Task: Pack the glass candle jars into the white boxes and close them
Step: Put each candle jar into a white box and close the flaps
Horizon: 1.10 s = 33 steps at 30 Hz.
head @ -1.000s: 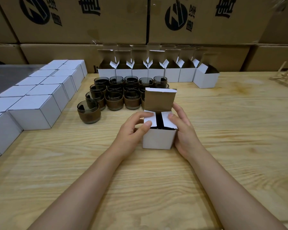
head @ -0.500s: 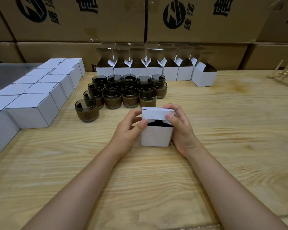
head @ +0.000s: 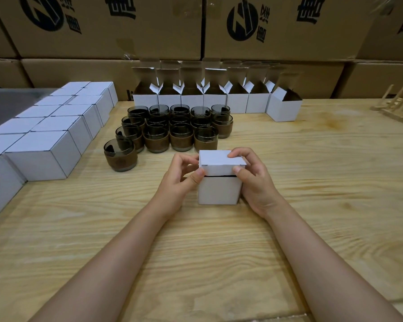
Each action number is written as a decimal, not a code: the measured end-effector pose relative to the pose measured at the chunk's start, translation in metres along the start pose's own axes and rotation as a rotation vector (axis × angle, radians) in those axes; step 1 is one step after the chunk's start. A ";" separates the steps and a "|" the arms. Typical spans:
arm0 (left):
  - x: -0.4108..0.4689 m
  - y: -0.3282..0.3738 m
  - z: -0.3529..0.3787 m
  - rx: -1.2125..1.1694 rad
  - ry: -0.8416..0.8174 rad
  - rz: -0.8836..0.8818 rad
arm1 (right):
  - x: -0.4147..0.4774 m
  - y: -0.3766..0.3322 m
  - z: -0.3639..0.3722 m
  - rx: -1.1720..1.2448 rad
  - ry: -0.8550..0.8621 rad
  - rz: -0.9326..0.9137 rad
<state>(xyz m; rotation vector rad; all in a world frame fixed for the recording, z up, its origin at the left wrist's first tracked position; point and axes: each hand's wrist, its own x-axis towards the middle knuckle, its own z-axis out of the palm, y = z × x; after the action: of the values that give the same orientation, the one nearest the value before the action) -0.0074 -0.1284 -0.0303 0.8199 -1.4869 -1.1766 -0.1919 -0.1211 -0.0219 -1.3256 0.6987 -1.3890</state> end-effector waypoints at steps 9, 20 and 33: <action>0.007 0.004 0.005 0.074 0.096 -0.078 | -0.001 0.000 -0.005 -0.060 -0.020 0.043; 0.006 0.004 0.005 0.056 0.024 -0.022 | 0.001 -0.005 -0.006 0.042 -0.021 0.224; -0.011 0.016 0.021 0.900 0.197 0.584 | 0.003 -0.005 -0.011 0.103 -0.021 0.198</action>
<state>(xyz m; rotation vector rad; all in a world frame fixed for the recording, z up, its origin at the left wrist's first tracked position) -0.0235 -0.1078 -0.0180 0.9367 -1.9090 0.0501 -0.2038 -0.1250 -0.0188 -1.1567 0.7149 -1.2333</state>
